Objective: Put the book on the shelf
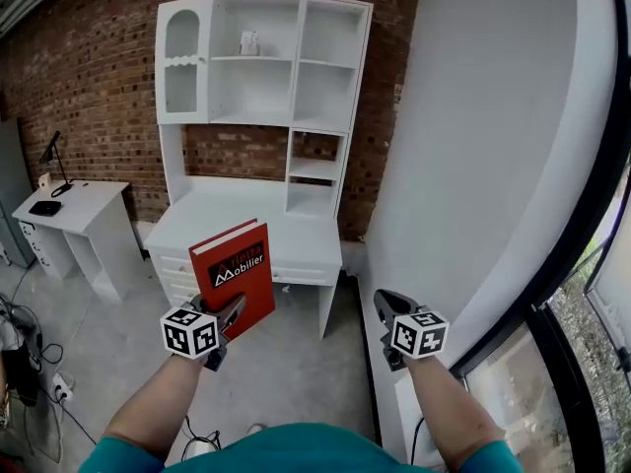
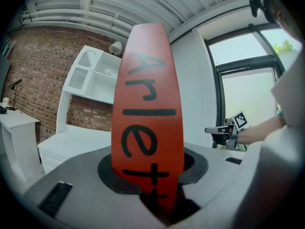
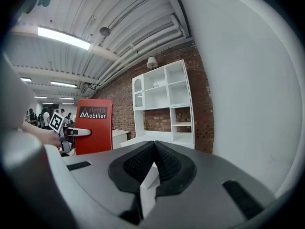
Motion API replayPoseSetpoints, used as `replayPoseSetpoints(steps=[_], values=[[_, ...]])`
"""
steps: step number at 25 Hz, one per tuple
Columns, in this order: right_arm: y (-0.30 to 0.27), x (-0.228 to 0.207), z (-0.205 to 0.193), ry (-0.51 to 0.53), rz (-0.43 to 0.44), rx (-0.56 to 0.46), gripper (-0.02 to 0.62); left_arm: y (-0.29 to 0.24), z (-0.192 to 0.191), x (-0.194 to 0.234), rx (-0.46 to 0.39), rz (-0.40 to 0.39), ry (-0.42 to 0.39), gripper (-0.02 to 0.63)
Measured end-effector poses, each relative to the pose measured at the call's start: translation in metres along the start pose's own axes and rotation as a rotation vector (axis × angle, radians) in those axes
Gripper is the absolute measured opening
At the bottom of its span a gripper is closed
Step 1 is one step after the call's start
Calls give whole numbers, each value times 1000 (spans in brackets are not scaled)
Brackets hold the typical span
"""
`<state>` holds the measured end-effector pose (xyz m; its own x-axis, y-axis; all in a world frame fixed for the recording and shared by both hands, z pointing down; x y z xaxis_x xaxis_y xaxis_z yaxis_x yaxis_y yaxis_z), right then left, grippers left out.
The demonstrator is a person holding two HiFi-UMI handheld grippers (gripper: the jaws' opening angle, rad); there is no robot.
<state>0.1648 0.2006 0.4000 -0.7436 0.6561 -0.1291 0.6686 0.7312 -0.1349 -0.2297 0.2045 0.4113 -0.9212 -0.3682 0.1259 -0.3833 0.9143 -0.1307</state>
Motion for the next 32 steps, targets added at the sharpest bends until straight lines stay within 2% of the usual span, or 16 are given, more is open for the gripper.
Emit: replayPoseSetpoints(steps=[10, 18, 24, 32], values=[[-136, -26, 27, -33, -49, -29, 21, -102, 42, 104, 26, -100, -47, 173], [-207, -51, 42, -53, -69, -33, 21, -156, 56, 163, 45, -124, -42, 173], [-235, -79, 45, -58, -69, -22, 21, -189, 58, 183, 55, -111, -28, 173], [-269, -154, 41, -72, -18, -24, 21, -245, 49, 177, 69, -52, -34, 173]])
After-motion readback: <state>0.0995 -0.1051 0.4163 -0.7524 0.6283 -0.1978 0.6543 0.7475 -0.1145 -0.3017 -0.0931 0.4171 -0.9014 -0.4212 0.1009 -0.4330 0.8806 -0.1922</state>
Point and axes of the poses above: the fingertips, and each gripper's own axes: y backward along the fingers, x to its left, z out of its top, the point moved 7 cm from there along y, backward along the fingers, and after that the axes turned 13 degrees about z, right-handed, at the moved point
